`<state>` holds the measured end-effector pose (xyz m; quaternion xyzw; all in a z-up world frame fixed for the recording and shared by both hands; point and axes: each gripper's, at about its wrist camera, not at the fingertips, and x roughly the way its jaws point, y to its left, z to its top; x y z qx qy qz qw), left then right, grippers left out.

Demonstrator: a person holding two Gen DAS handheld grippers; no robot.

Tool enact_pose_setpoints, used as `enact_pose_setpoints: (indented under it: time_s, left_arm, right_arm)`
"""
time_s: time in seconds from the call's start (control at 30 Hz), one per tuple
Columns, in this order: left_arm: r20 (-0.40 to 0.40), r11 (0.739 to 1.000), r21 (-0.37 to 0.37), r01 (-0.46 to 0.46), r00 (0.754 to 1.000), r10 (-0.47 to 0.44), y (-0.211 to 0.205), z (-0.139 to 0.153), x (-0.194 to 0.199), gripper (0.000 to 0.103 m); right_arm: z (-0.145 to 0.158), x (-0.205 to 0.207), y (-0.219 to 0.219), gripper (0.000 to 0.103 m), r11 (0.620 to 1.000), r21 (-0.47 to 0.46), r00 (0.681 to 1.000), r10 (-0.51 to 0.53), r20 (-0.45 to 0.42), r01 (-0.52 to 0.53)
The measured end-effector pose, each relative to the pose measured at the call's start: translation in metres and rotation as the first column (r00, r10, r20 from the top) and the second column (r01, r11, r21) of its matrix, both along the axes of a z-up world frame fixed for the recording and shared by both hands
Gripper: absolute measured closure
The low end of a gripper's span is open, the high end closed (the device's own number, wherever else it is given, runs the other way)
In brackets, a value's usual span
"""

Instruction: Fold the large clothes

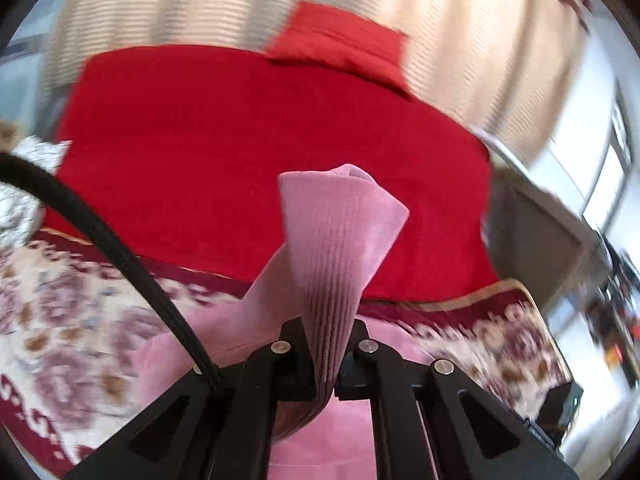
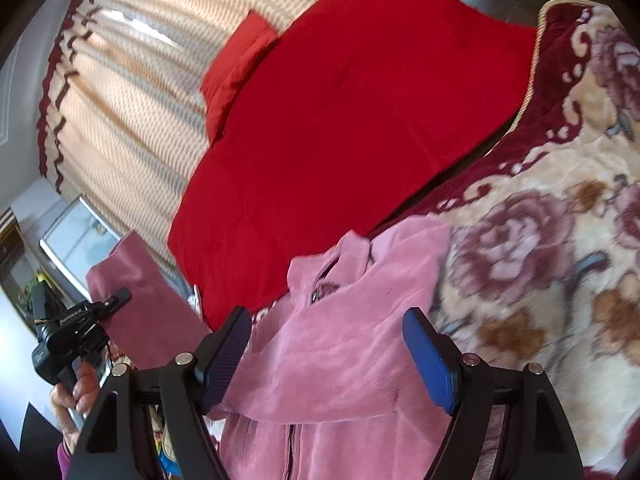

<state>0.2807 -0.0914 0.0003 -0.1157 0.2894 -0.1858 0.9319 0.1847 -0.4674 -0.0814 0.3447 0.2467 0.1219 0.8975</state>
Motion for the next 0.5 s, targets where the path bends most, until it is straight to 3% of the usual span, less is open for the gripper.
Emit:
enact_pose_setpoints:
  time_s: [0.03, 0.1, 0.13, 0.17, 0.3, 0.4, 0.5]
  left_arm:
    - [-0.022, 0.998, -0.001, 0.066, 0.998, -0.066, -0.022, -0.006, 0.000, 0.095]
    - [-0.072, 0.985, 0.012, 0.173, 0.983, -0.172, -0.052, -0.016, 0.000, 0.069]
    - [-0.106, 0.969, 0.021, 0.245, 0.965, -0.241, -0.069, -0.021, -0.006, 0.042]
    - [-0.109, 0.962, 0.026, 0.271, 0.958, -0.266, -0.077, -0.023, -0.010, 0.031]
    - [-0.013, 0.952, 0.045, 0.303, 0.953, -0.302, -0.073, -0.018, -0.029, 0.029]
    - [0.002, 0.973, 0.032, 0.230, 0.973, -0.230, -0.041, -0.021, -0.022, 0.026]
    - [-0.027, 0.995, 0.029, 0.100, 0.995, -0.100, 0.001, -0.041, -0.005, 0.026]
  right_arm:
    - [0.001, -0.001, -0.004, 0.022, 1.000, 0.004, 1.000, -0.006, 0.003, 0.006]
    - [0.003, -0.004, -0.014, 0.022, 1.000, 0.012, 1.000, -0.026, 0.010, 0.026]
    - [0.003, -0.005, -0.018, 0.022, 0.999, 0.010, 0.999, -0.034, 0.010, 0.034]
    - [0.003, -0.005, -0.023, 0.021, 0.999, 0.011, 0.999, -0.040, 0.008, 0.040]
    - [-0.001, -0.001, -0.035, 0.021, 0.997, 0.076, 0.999, -0.029, -0.023, 0.031]
    - [-0.004, 0.003, -0.028, 0.021, 0.995, 0.097, 0.999, 0.000, -0.035, 0.003]
    - [-0.006, 0.013, -0.012, 0.021, 0.995, 0.089, 0.997, 0.057, -0.041, -0.054]
